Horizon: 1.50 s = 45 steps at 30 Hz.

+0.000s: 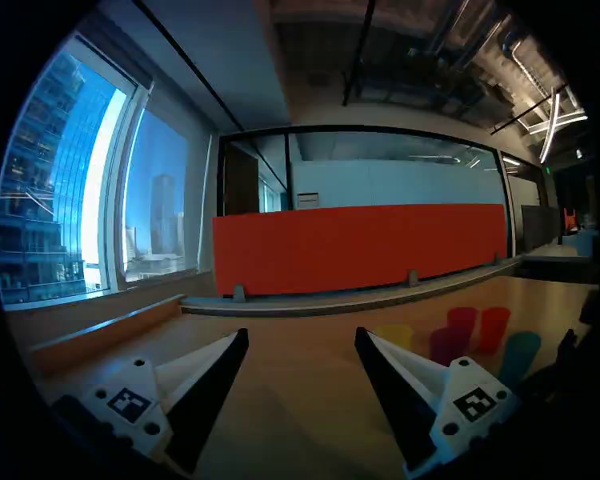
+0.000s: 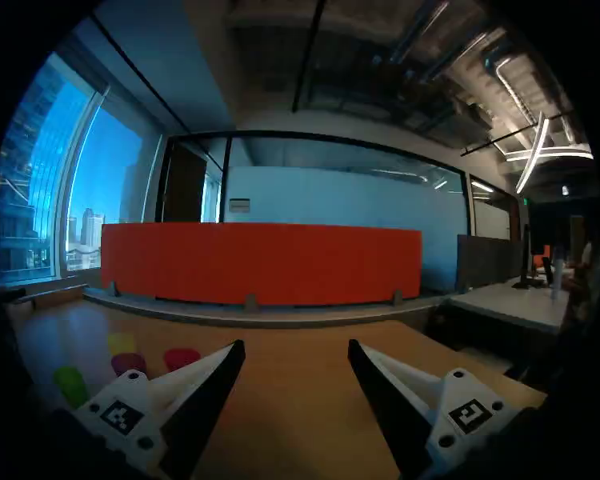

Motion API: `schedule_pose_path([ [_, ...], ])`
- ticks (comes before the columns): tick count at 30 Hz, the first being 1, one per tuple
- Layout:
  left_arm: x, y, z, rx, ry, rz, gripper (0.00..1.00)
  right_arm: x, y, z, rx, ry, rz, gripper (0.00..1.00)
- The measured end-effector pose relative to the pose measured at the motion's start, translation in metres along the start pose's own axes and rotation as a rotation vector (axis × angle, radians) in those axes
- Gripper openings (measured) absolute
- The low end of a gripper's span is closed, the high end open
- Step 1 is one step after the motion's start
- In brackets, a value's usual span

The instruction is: Pour water

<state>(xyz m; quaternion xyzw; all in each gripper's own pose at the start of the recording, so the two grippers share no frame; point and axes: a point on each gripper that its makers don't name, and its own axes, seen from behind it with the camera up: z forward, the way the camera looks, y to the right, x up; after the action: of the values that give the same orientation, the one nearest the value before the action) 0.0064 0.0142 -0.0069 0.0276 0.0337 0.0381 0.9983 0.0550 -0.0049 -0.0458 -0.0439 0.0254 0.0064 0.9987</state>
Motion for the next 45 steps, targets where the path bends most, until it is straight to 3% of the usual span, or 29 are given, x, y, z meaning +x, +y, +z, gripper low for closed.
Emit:
schedule_pose_path([
  [9, -0.024, -0.009, 0.006, 0.013, -0.026, -0.027, 0.99, -0.002, -0.003, 0.002, 0.003, -0.014, -0.010, 1.00],
  [15, -0.031, -0.014, 0.007, 0.024, -0.026, -0.009, 0.99, -0.003, -0.003, 0.003, -0.001, -0.019, -0.019, 1.00],
  [25, -0.037, -0.006, 0.010, 0.002, -0.030, -0.004, 0.99, -0.008, -0.002, 0.003, -0.003, -0.029, -0.011, 1.00],
  [36, -0.042, -0.008, 0.011, -0.003, -0.045, -0.048, 0.99, -0.008, 0.001, 0.002, -0.008, -0.029, -0.013, 1.00],
  [45, -0.045, -0.006, 0.011, -0.013, -0.053, -0.052, 0.99, -0.007, 0.003, 0.002, -0.014, -0.027, -0.013, 1.00],
])
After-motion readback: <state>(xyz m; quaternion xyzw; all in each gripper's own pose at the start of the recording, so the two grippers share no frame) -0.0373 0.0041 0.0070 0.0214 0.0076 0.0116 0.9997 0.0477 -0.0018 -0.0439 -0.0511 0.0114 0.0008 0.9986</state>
